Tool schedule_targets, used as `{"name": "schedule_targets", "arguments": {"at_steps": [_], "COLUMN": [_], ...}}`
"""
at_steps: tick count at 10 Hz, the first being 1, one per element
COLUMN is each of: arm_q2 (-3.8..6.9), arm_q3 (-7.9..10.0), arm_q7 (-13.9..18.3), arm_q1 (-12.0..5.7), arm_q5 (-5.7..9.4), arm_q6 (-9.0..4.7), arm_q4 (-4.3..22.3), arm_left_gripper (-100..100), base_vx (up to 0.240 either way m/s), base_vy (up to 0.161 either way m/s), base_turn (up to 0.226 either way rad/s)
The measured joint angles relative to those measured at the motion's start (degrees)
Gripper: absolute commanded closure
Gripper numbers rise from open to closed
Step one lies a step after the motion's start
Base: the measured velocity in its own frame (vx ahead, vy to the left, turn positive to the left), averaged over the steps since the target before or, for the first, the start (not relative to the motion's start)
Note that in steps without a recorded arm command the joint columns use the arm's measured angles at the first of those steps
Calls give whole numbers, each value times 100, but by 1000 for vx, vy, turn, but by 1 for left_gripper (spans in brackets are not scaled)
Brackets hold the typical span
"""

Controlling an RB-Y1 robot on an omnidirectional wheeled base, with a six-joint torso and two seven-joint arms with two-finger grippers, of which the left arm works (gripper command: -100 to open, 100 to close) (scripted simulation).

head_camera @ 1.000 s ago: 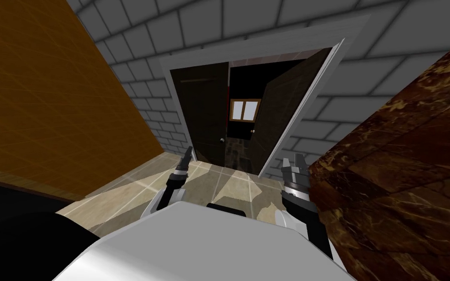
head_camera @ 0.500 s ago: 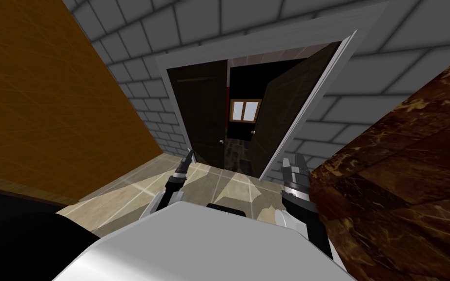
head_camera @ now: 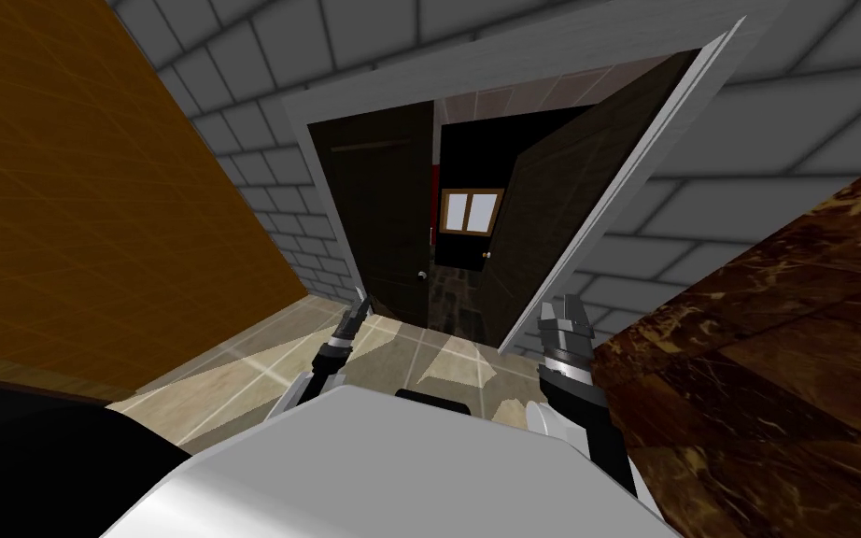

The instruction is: Push the door open

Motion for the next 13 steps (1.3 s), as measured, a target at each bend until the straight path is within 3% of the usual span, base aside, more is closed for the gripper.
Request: {"name": "schedule_targets", "arguments": {"at_steps": [13], "arm_q2": [20], "arm_q3": [653], "arm_q7": [-1012], "arm_q1": [-27], "arm_q5": [-1057], "arm_q6": [-1043], "arm_q4": [1456], "arm_left_gripper": [-100], "base_vx": [121], "base_vy": [-22], "base_turn": [15]}}
